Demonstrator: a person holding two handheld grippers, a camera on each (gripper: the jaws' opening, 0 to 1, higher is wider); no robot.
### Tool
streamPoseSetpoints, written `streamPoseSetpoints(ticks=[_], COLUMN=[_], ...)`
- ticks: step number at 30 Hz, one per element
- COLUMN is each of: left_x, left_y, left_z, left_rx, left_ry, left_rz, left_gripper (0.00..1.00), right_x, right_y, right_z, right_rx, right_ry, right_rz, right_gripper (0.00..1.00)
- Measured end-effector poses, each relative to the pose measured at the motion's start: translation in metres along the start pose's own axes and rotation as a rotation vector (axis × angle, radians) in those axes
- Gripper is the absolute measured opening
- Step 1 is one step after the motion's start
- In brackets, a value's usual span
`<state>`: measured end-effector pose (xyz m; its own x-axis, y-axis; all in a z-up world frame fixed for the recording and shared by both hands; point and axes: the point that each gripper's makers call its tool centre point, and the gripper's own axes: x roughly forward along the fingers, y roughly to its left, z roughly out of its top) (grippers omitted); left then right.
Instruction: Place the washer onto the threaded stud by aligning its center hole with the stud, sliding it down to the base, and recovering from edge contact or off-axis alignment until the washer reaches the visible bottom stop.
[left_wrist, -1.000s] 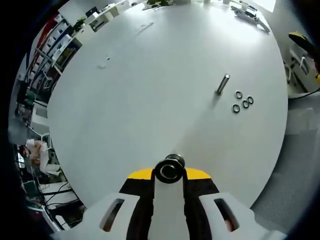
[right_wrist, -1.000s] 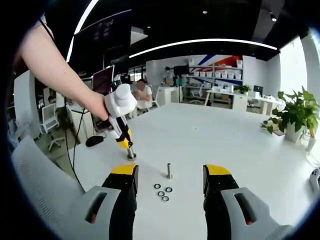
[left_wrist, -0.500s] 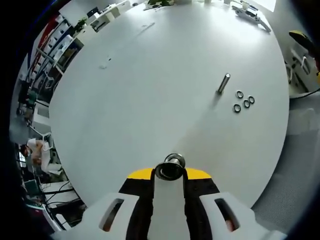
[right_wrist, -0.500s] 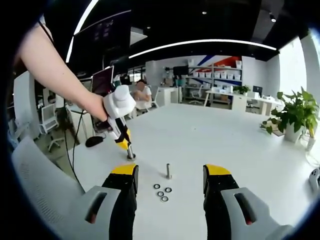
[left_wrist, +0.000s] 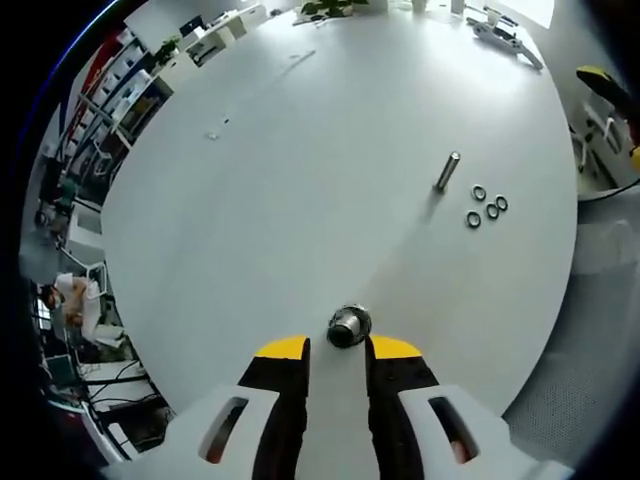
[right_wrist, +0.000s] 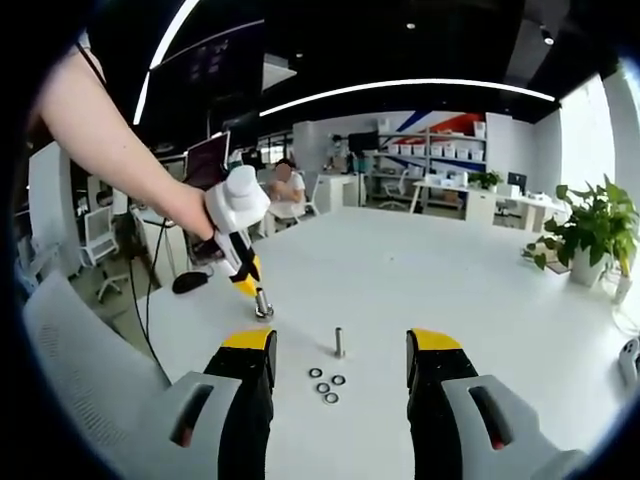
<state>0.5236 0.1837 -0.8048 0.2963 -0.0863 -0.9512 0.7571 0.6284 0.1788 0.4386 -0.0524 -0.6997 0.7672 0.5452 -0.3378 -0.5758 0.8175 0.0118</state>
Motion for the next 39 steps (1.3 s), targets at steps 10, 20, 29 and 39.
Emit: streamPoseSetpoints(ticks=[10,20,29,39], left_x=[-0.004,-0.013,-0.026,-0.055], left_y=[0.001,-0.003,-0.003,-0.020], left_z=[0.005,0.004,-0.002,0.009], left_rx=[-0.062,-0.096,-0.161,-0.243], left_ry=[-0.070,-0.137,-0.199,-0.385], left_rz=[0.001,0.005,0.024,0.060], left_gripper=[0.21,0.22,0.23,0.22], right_x=[0.001,0.003,0.004,0.004], right_y=[0.001,0.004,0.006,0.009], right_z=[-0.001,-0.004,-0.005,-0.007], right_rx=[0.000,0.005,0.011,-0.002], right_ry=[0.007,0.014,0.015,0.022], right_rz=[0.002,0.014,0.021,0.030], right_gripper=[0.55,0.55,0.55,0.55])
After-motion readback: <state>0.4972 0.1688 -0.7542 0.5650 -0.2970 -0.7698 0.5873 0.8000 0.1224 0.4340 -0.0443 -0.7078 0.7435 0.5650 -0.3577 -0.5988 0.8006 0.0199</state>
